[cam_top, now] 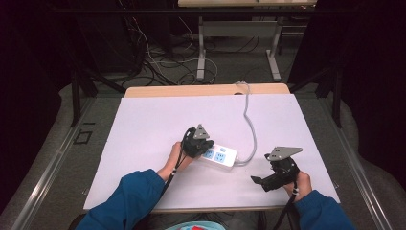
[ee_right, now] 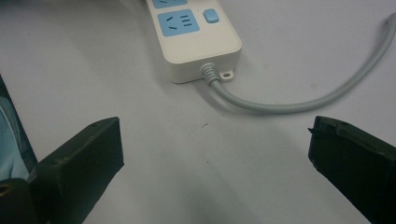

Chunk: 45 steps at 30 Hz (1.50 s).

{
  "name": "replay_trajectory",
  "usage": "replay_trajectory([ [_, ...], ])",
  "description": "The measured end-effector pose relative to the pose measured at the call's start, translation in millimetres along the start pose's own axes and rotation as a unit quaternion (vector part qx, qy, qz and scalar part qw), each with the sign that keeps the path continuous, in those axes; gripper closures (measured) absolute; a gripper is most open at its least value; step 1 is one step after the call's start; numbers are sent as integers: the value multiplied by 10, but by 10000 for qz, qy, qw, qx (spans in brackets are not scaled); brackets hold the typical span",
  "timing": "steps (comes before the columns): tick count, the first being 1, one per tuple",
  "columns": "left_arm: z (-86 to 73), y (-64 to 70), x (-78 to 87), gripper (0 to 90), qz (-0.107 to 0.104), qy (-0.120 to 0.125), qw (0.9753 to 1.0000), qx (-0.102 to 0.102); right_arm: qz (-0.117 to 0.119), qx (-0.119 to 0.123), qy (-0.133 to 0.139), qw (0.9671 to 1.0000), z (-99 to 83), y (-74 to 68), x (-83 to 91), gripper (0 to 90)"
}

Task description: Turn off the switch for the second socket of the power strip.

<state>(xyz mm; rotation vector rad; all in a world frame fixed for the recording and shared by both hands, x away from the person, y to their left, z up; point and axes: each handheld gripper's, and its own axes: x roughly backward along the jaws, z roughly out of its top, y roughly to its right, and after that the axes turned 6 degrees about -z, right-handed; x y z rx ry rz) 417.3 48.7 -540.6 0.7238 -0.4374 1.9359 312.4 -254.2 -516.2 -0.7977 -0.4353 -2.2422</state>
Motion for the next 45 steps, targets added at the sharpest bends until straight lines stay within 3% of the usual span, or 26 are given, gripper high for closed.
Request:
replay_trajectory([
  [10, -4, 9, -10, 900, 72, 44, 9999, -62, 8, 19, -54, 10000, 2, 4, 4, 26],
  [16, -8, 15, -6, 900, -5, 19, 10000, -34, 4, 0, -53, 10000, 3, 2, 2, 26],
  [22, -20, 27, -20, 900, 84, 100, 9999, -89, 3, 3, -53, 10000, 3, 2, 3, 26],
  [24, -18, 20, -9, 900, 25, 46, 9999, -99, 1, 0, -53, 10000, 3, 2, 3, 26],
  [26, -26, 23, -19, 900, 147, 70, 9997, -157, 3, -4, -57, 10000, 3, 2, 3, 26],
  [28, -33, 5, -8, 900, 46, 57, 9999, -90, -2, -9, -38, 10000, 2, 2, 2, 26],
  [31, -27, 25, -11, 900, 108, 34, 9998, -152, 3, -3, -50, 10000, 3, 3, 2, 26],
  [37, -35, -13, -6, 900, 43, 130, 9999, -48, 5, -8, -53, 10000, 3, 2, 1, 26],
  [39, -35, -53, -3, 900, -80, 146, 9998, 123, 0, 38, -17, 10000, 4, 7, -1, 26],
  [45, -8, -45, -3, 900, -128, 119, 9998, 102, 32, 0, 15, 10000, -1, 4, -1, 26],
])
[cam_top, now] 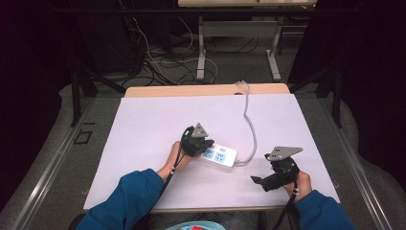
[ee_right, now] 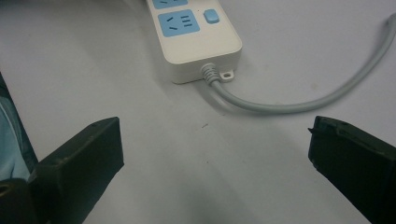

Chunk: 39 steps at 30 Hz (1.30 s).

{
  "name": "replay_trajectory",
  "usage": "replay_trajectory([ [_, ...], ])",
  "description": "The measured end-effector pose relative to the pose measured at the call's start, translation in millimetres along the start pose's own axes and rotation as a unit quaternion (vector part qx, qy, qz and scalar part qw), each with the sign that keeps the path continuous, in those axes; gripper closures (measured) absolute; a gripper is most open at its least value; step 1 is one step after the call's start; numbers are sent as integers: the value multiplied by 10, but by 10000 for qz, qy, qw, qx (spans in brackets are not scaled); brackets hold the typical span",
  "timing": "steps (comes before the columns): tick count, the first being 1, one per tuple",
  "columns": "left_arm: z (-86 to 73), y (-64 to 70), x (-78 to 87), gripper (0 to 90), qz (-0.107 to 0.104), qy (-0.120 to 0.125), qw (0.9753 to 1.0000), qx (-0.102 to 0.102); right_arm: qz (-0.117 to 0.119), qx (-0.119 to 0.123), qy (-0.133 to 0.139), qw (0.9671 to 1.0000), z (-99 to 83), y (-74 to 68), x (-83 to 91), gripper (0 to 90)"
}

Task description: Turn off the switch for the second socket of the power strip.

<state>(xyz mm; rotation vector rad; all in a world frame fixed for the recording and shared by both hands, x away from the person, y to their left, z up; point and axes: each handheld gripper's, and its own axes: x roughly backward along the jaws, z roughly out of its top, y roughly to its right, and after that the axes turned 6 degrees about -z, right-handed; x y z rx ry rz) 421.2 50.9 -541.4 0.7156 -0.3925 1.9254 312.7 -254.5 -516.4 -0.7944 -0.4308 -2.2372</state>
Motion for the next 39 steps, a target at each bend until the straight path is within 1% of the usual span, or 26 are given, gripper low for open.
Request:
replay_trajectory([
  [1, 0, 9, -8, 900, 1, 39, 10000, -20, 0, 23, 5, 10000, 0, 4, -2, 26],
  [2, 7, 15, 0, 900, -11, -31, 10000, -56, -4, 47, 12, 10000, 1, 8, -3, 26],
  [3, 6, 24, -9, 900, 42, 1, 10000, -61, -5, 13, 5, 10000, 0, 2, -1, 26],
  [4, 9, 22, 1, 900, -14, -56, 10000, -61, 7, 1, 5, 10000, 0, 0, -2, 26],
  [5, 7, 22, 2, 900, -20, -63, 10000, -55, -27, 34, 12, 10000, 1, 4, -5, 26],
  [7, 1, 24, 1, 900, -19, -44, 10000, -43, -48, 37, -17, 10000, 4, 3, -3, 26],
  [8, -5, 26, -2, 900, -14, -12, 10000, -59, -20, 4, -72, 10000, 5, 0, 4, 26],
  [10, -12, 29, -3, 900, -13, 23, 10000, -51, -57, -12, -33, 10000, 3, -6, 0, 26],
  [11, -16, 20, 0, 900, -11, 21, 10000, -52, -63, 36, 3, 10000, 3, 0, -5, 26],
  [12, -16, 20, 0, 900, -18, 20, 10000, -61, -53, -8, -40, 10000, 3, -5, 1, 26],
  [14, -13, 25, -1, 900, -12, -3, 10000, -87, -34, -1, -8, 10000, 2, -5, 1, 26],
  [17, -25, 30, -7, 900, -46, 24, 10000, -12, -45, 31, 0, 10000, 2, 1, -3, 26],
  [18, -25, 31, -6, 900, -46, 16, 10000, -18, -53, -4, -8, 10000, 2, -4, -2, 26],
  [19, -24, 28, -6, 900, -25, 5, 10000, -60, -26, 8, -80, 10000, 5, -3, 6, 26],
  [20, -25, 25, -8, 900, -7, 3, 9999, -100, -31, 4, -65, 10000, 4, -4, 4, 26],
  [21, -30, 27, -12, 900, -1, 22, 10000, -85, -33, 1, -61, 10000, 4, -4, 4, 26],
  [22, -28, 32, -10, 900, 17, 6, 9999, -113, -34, 2, -65, 10000, 4, -3, 4, 26],
  [24, -31, 46, -22, 900, 85, 53, 9999, -137, -27, -1, -64, 10000, 5, -3, 5, 26],
  [27, -32, 45, -21, 900, 84, 54, 9999, -137, -35, 2, -68, 10000, 5, -4, 4, 26],
  [29, -31, 46, -21, 900, 86, 51, 9999, -139, -56, -12, -10, 10000, 2, -6, -1, 26],
  [38, -32, 45, -20, 900, 83, 52, 9999, -142, -63, -11, -14, 10000, 2, -7, 0, 26],
  [39, -27, 42, -10, 900, 39, -11, 9999, -153, -31, 3, -11, 10000, 1, -4, 2, 26],
])
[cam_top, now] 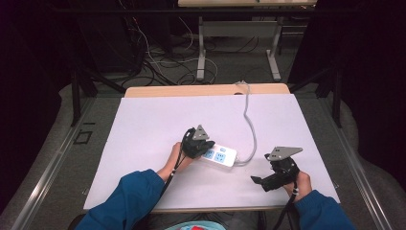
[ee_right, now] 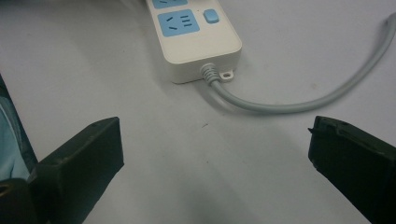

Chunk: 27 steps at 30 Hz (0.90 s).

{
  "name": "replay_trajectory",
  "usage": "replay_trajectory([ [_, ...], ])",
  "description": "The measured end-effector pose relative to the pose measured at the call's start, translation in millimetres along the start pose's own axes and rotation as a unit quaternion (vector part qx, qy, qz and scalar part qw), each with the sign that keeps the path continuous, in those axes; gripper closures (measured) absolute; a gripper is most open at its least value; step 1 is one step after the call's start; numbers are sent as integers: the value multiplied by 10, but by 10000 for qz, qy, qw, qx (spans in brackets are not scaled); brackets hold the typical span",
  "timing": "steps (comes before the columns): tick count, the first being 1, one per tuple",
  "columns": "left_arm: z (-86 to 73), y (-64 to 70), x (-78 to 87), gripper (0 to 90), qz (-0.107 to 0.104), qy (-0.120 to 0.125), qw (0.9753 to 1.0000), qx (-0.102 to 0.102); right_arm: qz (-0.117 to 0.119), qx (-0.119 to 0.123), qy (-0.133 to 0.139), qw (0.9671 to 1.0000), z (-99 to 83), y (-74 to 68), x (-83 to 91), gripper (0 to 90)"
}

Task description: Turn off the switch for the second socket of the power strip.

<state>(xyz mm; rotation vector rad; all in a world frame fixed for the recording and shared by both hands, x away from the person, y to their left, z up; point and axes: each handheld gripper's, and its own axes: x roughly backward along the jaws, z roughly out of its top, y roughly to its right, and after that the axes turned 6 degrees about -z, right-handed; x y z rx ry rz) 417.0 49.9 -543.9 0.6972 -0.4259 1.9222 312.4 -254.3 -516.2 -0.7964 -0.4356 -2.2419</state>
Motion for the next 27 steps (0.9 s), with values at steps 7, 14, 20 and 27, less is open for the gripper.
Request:
replay_trajectory([
  [7, 0, 0, -1, 900, 0, 5, 10000, -4, -16, 11, 19, 10000, 1, 2, -4, 26],
  [14, 2, 4, 1, 900, 11, -7, 10000, -14, -17, 36, 26, 10000, 1, 6, -5, 26],
  [20, 5, 9, 1, 900, 23, -9, 10000, -8, -18, 15, 17, 10000, 1, 3, -4, 26],
  [27, 4, 19, -9, 900, 95, 48, 9999, 14, -13, 54, 20, 10000, 2, 8, -5, 26],
])
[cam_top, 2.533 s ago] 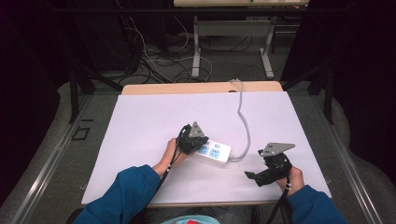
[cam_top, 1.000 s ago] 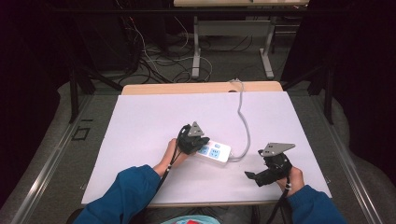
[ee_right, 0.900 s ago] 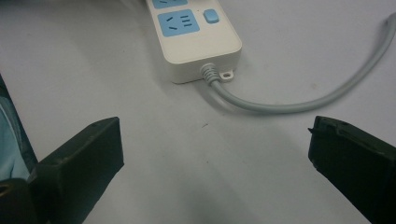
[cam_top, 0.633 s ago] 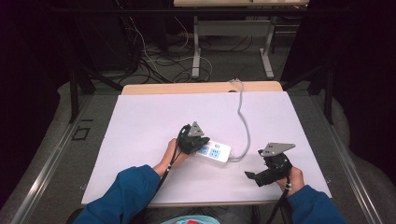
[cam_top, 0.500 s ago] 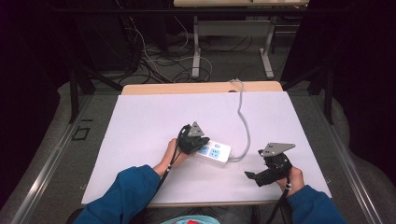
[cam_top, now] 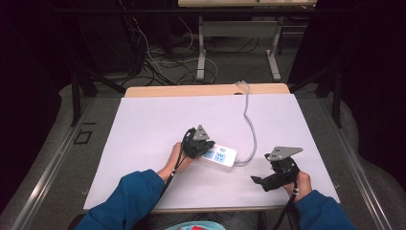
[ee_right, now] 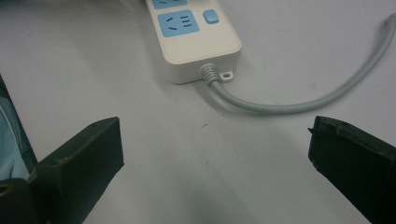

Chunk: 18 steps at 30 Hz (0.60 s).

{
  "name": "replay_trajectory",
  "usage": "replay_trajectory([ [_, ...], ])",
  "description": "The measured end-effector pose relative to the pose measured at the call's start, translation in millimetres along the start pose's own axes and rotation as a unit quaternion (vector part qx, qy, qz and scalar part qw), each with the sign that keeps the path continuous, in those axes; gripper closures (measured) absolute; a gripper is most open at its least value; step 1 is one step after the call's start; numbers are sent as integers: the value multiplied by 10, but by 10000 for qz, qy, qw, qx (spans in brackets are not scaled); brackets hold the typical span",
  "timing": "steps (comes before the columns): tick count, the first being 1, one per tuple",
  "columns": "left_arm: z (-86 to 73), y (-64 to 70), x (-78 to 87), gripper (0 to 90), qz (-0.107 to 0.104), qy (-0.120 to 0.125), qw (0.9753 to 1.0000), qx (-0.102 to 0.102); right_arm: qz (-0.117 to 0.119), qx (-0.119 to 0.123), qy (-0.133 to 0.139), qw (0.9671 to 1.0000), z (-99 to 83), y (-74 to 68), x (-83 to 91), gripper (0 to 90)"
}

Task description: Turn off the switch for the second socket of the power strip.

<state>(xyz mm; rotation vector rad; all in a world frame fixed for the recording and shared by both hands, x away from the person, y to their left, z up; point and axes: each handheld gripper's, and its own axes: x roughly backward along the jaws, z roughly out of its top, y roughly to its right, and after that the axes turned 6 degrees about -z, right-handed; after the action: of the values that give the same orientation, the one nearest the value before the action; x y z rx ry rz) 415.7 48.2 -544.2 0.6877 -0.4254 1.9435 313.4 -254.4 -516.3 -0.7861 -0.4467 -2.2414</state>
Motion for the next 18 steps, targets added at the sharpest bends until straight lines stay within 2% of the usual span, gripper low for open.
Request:
replay_trajectory([
  [8, 7, -6, 10, 900, -46, -45, 10000, 22, 1, -26, 2, 10000, -1, -5, 2, 26],
  [9, 6, 4, 9, 900, -71, -12, 9999, 92, 2, -19, 8, 10000, -1, -3, 2, 26],
  [10, 15, -4, 27, 900, -8, 77, 10000, 58, -2, -12, 9, 10000, -1, -2, 2, 26],
  [11, 26, -6, 27, 900, -19, 16, 10000, 60, -3, -62, -7, 10000, -2, -9, 5, 26],
  [12, 25, -4, 23, 900, 8, 38, 10000, 71, -3, 1, 13, 10000, 0, -2, 2, 26],
  [14, 24, -3, 23, 900, 20, 43, 10000, 80, 13, -49, -7, 10000, -2, -11, 9, 26],
  [16, 32, -3, 36, 900, -47, -16, 9999, 131, -1, -32, 1, 10000, -2, -9, 8, 26],
  [17, 35, -16, 39, 869, -6, 13, 10000, 91, 9, -49, -13, 10000, -3, -11, 9, 26],
  [18, 41, -20, 48, 796, -13, -23, 9999, 113, -6, -44, -6, 10000, -3, -12, 10, 26],
])
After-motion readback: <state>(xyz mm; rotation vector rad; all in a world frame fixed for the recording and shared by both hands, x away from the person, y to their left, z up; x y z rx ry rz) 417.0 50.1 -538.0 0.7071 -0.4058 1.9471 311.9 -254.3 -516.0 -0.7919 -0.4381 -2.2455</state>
